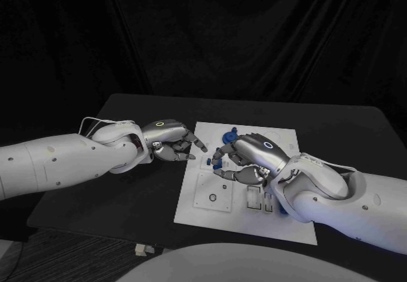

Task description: Assemble the parts on the task board

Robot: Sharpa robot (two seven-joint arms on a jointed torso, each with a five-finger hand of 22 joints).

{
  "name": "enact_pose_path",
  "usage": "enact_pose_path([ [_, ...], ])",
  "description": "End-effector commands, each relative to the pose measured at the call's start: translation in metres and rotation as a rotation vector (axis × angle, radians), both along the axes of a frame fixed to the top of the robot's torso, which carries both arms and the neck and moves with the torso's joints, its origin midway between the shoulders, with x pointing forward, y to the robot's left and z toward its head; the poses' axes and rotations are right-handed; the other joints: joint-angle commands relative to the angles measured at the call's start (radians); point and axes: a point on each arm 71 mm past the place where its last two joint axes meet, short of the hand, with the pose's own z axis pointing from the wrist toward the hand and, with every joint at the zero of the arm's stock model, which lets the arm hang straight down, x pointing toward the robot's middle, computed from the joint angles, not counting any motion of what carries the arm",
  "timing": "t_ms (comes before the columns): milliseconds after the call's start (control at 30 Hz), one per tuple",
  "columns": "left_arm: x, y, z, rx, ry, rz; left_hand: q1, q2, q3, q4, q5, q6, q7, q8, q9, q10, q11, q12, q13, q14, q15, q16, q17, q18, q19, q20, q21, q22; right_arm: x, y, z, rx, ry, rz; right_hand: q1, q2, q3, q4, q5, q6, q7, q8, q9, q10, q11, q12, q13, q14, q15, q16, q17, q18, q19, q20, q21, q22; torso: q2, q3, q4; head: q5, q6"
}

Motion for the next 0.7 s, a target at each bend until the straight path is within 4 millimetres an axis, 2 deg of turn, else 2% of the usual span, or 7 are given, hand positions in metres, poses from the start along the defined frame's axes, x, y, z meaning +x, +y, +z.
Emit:
enact_pose_path([
  [33, -0.005, -0.005, -0.005, 0.019, 0.081, -0.065, -0.003, -0.003, -0.002, 0.003, -0.004, -0.009, -0.001, -0.006, -0.002, 0.009, -0.001, 0.005, 0.009, 0.005, -0.002, 0.006, 0.007, 0.012, 0.002, -0.004, 0.004, 0.106, 0.001, -0.003, 0.007, 0.122, 0.02, -0.011, 0.006, 0.0, 0.002, -0.004, -0.002, 0.009, -0.001, -0.004, 0.0, 0.106, 0.004, 0.004, 0.263, 0.103, 0.002, 0.003, 0.263, -0.012, 0.077, -0.003, 0.003, 0.248, 0.0, 0.0, -0.0006, 0.001, 0.0],
  [167, -0.007, -0.008, -0.006, 0.023, 0.095, -0.072, -0.041, -0.003, -0.048, 0.043, -0.026, 0.007, 0.014, 0.006, 0.002, 0.021, -0.001, 0.014, 0.031, 0.003, -0.001, 0.011, 0.015, 0.011, 0.002, -0.004, 0.003, 0.105, 0.001, -0.004, 0.007, 0.131, 0.029, -0.012, 0.006, 0.0, 0.003, -0.002, -0.003, 0.009, -0.001, -0.007, -0.002, 0.106, 0.003, 0.004, 0.263, 0.103, 0.005, 0.003, 0.263, -0.012, 0.077, -0.001, 0.002, 0.248, 0.0, 0.0, -0.0004, -0.001, 0.0],
  [267, -0.007, -0.009, -0.007, 0.023, 0.101, -0.068, -0.09, 0.009, -0.104, 0.088, -0.052, 0.103, 0.069, 0.061, 0.027, 0.054, -0.002, 0.038, 0.068, 0.005, -0.001, 0.015, 0.023, 0.011, 0.004, -0.004, 0.004, 0.105, 0.002, -0.004, 0.006, 0.131, 0.034, -0.011, 0.006, 0.001, 0.003, -0.002, -0.003, 0.009, -0.001, -0.007, -0.002, 0.106, 0.003, 0.004, 0.263, 0.103, 0.006, 0.003, 0.263, -0.012, 0.077, -0.001, 0.002, 0.248, 0.0, 0.0, -0.0002, 0.0, 0.0],
  [300, -0.007, -0.009, -0.008, 0.023, 0.105, -0.069, -0.099, 0.021, -0.129, 0.098, -0.051, 0.178, 0.088, 0.109, 0.05, 0.081, -0.001, 0.055, 0.094, 0.007, 0.0, 0.018, 0.028, 0.01, 0.006, -0.003, 0.007, 0.106, 0.002, -0.003, 0.006, 0.13, 0.036, -0.011, 0.008, 0.001, 0.004, -0.001, -0.003, 0.007, 0.0, -0.01, -0.003, 0.106, 0.004, 0.004, 0.263, 0.103, 0.008, 0.003, 0.263, -0.012, 0.077, 0.001, 0.002, 0.247, 0.001, 0.0002, -0.0003, 0.001, 0.0],
  [433, -0.009, -0.011, -0.01, 0.026, 0.128, -0.079, 0.007, 0.056, -0.143, 0.029, 0.019, 0.244, 0.071, 0.183, 0.102, 0.175, -0.014, 0.108, 0.177, 0.046, -0.008, 0.074, 0.101, 0.008, 0.016, -0.007, 0.022, 0.11, 0.004, -0.004, 0.004, 0.12, 0.043, -0.014, 0.009, 0.001, 0.005, 0.0, -0.003, 0.005, 0.002, -0.013, -0.006, 0.106, 0.006, 0.004, 0.263, 0.103, 0.01, 0.003, 0.263, -0.012, 0.076, 0.003, 0.001, 0.247, 0.0, 0.0001, 0.0, -0.002, 0.0],
  [633, -0.014, -0.014, -0.017, 0.037, 0.183, -0.096, 0.039, 0.076, -0.167, 0.005, 0.041, 0.163, 0.088, 0.171, 0.122, 0.194, -0.009, 0.114, 0.197, 0.062, -0.006, 0.107, 0.15, 0.007, 0.015, -0.009, 0.024, 0.111, 0.006, -0.004, 0.003, 0.113, 0.048, -0.015, 0.01, 0.001, 0.006, 0.003, -0.005, 0.002, 0.004, -0.019, -0.009, 0.106, 0.008, 0.004, 0.263, 0.103, 0.014, 0.003, 0.263, -0.011, 0.075, 0.006, -0.001, 0.247, 0.0, 0.0, -0.0002, -0.001, 0.0],
  [700, -0.015, -0.014, -0.02, 0.028, 0.203, -0.093, 0.047, 0.073, -0.167, 0.005, 0.041, 0.083, 0.081, 0.129, 0.109, 0.161, -0.012, 0.086, 0.164, 0.057, -0.006, 0.102, 0.145, 0.009, 0.011, -0.009, 0.014, 0.109, 0.006, -0.004, 0.003, 0.112, 0.048, -0.013, 0.011, 0.001, 0.006, 0.003, -0.005, 0.001, 0.004, -0.02, -0.009, 0.106, 0.008, 0.004, 0.263, 0.103, 0.014, 0.003, 0.263, -0.011, 0.075, 0.006, -0.001, 0.246, -0.001, -0.0001, -0.0005, -0.002, 0.0],
])
